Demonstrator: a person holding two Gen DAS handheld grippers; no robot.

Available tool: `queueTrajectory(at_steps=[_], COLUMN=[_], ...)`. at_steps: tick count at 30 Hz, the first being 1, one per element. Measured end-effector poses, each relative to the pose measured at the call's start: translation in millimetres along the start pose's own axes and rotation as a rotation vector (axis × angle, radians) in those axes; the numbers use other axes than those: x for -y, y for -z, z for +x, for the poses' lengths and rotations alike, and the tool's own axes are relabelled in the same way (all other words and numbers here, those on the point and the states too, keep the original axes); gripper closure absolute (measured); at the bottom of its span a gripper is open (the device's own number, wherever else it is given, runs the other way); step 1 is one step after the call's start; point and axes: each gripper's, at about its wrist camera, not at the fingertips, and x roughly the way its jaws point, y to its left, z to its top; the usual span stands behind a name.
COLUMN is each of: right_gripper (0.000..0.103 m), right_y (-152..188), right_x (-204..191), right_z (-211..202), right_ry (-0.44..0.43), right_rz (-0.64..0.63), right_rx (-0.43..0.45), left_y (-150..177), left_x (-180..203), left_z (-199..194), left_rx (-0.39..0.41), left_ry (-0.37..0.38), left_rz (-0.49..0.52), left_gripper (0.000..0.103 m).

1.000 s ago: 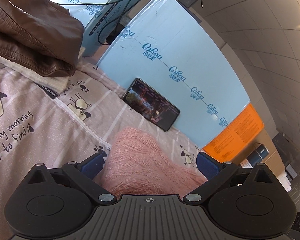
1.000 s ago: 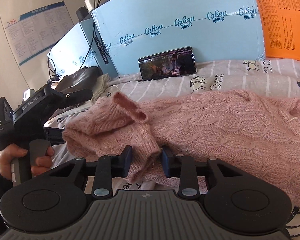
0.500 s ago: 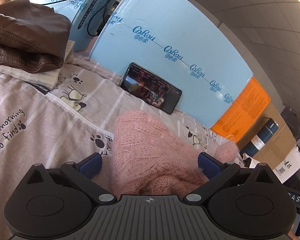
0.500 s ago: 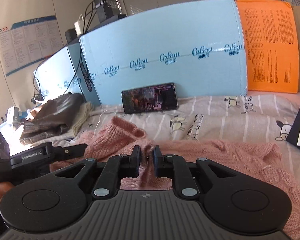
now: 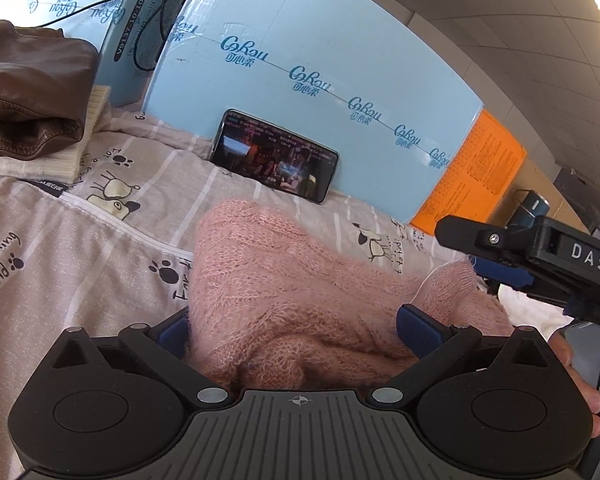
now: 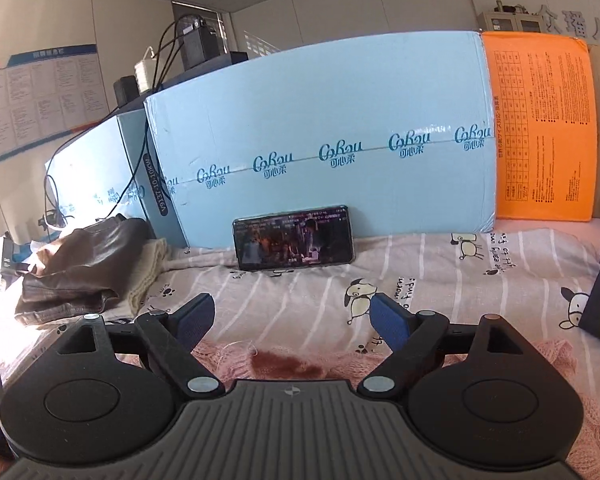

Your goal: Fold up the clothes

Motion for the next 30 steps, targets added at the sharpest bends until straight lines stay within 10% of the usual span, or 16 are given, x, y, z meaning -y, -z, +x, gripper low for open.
queueTrajectory(at_steps=[3,18,23,30], right_gripper=[0.019,0.018,0.018,0.017], right_y=[10,46,45,40], right_x=[9,36,42,56], right_z=[16,-23,-30,-44], right_ry=[0.036,0.023,0.025,0.028], right_rz=[0.011,-0.008,0.030,0.139], right_rx=[-0.106,-0.009,0.014,0.098], left_y=[0,-2,2,1], left_x=[1,-4,1,23], left_z=[1,1,-1,-28], left_rx=[-0.007,-0.004,0.000,0.121], left_ry=[0.009,0.041,0.080,0.071], left_rz=[0.008,-0.037,-0.078,0.001], left_gripper=[0.000,0.004,0.063,0.080])
